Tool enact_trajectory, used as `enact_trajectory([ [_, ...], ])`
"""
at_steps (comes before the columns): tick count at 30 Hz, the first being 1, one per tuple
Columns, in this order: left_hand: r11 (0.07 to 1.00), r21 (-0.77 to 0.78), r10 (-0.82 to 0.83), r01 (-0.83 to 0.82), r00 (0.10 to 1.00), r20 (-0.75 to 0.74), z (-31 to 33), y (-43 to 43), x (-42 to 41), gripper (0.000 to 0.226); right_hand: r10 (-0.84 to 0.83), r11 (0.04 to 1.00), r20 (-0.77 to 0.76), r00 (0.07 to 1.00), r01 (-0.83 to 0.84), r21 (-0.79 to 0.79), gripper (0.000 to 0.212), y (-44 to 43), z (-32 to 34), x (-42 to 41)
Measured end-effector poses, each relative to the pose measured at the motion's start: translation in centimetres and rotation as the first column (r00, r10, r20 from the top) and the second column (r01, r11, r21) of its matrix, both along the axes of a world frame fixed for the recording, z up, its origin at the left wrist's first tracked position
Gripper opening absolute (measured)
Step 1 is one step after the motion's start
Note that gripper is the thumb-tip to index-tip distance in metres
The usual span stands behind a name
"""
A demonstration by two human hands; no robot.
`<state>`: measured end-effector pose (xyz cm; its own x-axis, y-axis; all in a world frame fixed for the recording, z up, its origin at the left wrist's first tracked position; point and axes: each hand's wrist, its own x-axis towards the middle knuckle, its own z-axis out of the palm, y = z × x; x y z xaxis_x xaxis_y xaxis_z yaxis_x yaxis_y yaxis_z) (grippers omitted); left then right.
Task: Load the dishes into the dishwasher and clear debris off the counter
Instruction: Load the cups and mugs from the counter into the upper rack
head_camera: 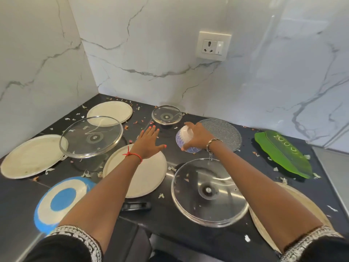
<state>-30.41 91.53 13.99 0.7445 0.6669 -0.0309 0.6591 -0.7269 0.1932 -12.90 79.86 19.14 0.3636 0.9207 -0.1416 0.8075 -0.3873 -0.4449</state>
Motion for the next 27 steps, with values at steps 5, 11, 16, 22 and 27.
enact_trajectory([
  [5, 1.0, 0.02, 0.021, -0.022, 0.998, 0.064, 0.4, -6.6, -1.3, 0.077, 0.059, 0.998, -0.007, 0.998, -0.058, 0.024, 0.1, -5.7, 0.5, 0.0],
  [11, 0.997, 0.005, 0.08, -0.081, 0.995, 0.062, -0.1, -15.4, -3.9, 0.076, 0.11, 0.993, 0.088, 0.99, -0.113, 0.026, 0.104, -12.2, 0.5, -0.7],
  [16, 0.996, 0.002, 0.091, -0.091, 0.996, 0.025, -0.9, -22.1, -6.6, 0.082, 0.135, 0.991, 0.05, 0.99, -0.135, 0.009, 0.106, -17.5, 0.2, -2.1],
  [22, 0.998, 0.005, 0.067, -0.067, 0.996, 0.051, -2.7, -29.5, -10.0, 0.107, 0.045, 0.998, 0.012, 0.999, -0.046, 0.041, 0.101, -25.0, 0.2, -4.3],
  [27, 0.999, -0.009, 0.037, -0.037, 0.999, 0.014, -4.9, -36.2, -13.3, 0.094, -0.023, 0.999, 0.051, 0.998, 0.021, 0.031, 0.099, -32.9, -0.8, -8.0],
])
